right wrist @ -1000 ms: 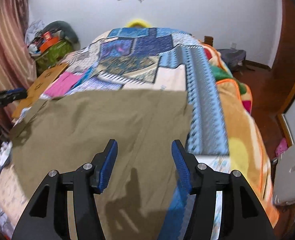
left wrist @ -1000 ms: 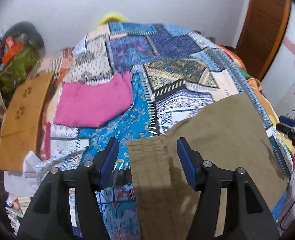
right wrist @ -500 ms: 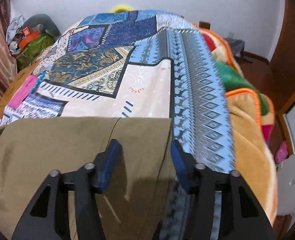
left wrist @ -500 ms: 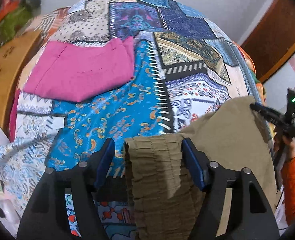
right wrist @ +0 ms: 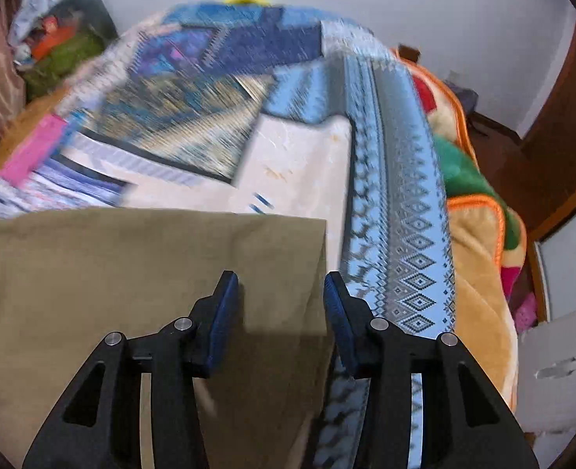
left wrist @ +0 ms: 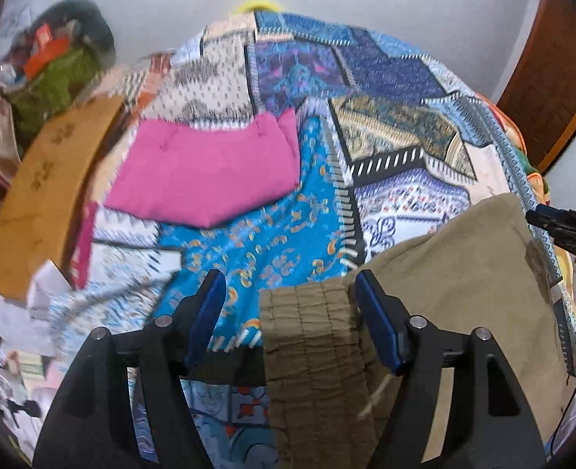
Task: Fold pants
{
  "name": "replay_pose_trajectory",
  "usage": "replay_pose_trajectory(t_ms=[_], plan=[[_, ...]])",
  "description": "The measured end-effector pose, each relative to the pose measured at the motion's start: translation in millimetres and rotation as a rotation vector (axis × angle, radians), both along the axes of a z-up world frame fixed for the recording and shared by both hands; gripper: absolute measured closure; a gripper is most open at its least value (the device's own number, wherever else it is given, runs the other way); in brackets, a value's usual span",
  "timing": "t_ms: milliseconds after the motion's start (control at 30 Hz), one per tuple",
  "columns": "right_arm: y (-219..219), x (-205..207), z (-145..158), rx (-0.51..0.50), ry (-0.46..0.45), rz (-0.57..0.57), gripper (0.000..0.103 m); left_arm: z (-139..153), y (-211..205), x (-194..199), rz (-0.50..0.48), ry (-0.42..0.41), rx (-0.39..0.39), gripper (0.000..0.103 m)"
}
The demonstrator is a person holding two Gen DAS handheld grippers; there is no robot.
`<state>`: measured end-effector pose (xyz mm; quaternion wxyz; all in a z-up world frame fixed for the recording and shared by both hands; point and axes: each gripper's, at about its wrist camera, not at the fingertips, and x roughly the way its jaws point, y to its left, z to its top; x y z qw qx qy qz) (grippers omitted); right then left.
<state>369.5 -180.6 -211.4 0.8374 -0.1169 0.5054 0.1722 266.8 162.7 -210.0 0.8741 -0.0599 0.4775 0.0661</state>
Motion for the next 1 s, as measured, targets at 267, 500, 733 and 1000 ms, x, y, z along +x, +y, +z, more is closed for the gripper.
replay_pose_trajectory(t_ms=[267,500,733,1000], plan=[[57,-35,57,0.226,0.009,0.141,0.055,33,-11,-1,-0.101,-0.051,-0.113,0.033],[127,-50,31,0.217,0.12,0.277,0.042,6,-27,11,-0.177,0.037,-0.154,0.033],[139,-72,-9,0.112,0.228,0.338,0.042,-36,-22,8,-0.177,0.137,-0.082,0.03],[91,-115,7,0.105,0.224,0.348,0.042,-22,-26,-26,-0.168,0.094,-0.058,0.03]])
